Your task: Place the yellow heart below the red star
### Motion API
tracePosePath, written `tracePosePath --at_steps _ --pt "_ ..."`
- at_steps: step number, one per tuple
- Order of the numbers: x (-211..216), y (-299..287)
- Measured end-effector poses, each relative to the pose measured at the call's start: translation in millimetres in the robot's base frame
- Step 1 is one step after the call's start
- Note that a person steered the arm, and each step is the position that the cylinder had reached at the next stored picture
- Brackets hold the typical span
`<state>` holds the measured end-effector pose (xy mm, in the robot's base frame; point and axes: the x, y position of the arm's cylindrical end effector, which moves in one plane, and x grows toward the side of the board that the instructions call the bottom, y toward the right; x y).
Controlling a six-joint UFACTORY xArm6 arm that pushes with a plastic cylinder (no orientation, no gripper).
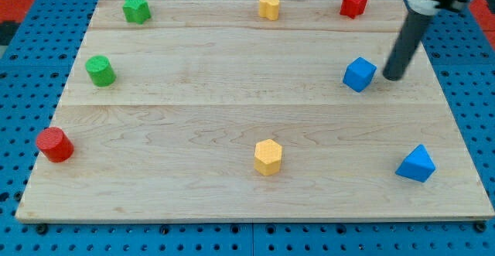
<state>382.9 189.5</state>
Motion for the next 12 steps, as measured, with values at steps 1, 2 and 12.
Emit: tracePosePath --at_steps 1,2,12 --pt "-2 -127" --pt "-57 -157" --pt "-122 -50"
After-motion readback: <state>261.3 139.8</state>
